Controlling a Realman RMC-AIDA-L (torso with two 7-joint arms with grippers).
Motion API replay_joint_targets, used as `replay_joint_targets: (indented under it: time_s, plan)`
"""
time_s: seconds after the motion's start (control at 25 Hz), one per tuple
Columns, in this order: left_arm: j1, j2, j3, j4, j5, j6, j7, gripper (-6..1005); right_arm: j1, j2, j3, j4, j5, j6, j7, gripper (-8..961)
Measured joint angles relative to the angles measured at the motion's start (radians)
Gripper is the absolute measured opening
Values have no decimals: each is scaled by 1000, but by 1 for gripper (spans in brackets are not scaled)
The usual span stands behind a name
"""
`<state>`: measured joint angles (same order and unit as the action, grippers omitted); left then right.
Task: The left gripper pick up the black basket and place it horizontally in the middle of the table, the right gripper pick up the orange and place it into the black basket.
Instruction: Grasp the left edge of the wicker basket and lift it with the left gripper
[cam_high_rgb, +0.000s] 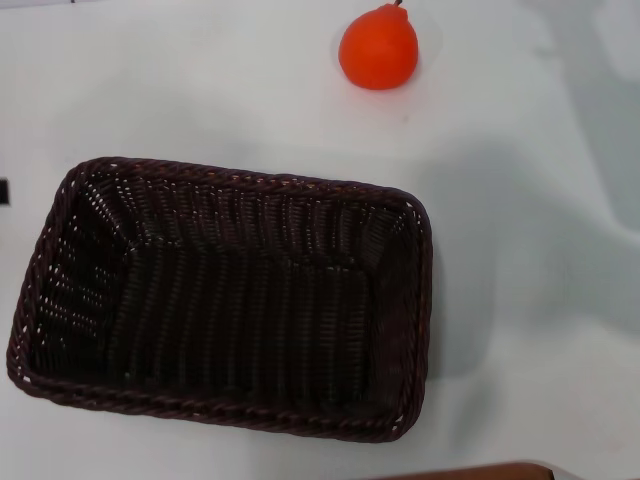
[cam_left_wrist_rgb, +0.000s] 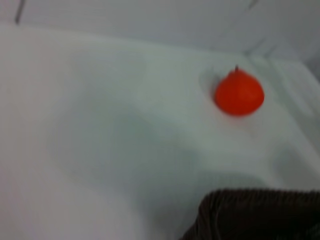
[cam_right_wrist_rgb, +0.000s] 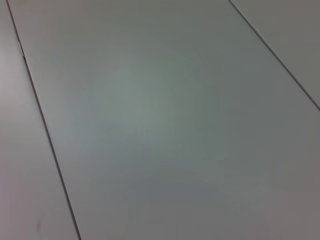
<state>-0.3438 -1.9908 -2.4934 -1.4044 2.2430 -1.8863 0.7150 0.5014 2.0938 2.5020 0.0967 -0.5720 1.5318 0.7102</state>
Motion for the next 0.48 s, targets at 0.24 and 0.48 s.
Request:
replay_joint_targets:
  time_s: [0.24,0.48]
  plan:
    - [-41,-38,77,3,107,-5,-17,825,-2,0,1,-1,0,1,0,928]
    - [-63,-62,118,8,162,-3,-20,787,-7,0,2,-2,0,0,0,928]
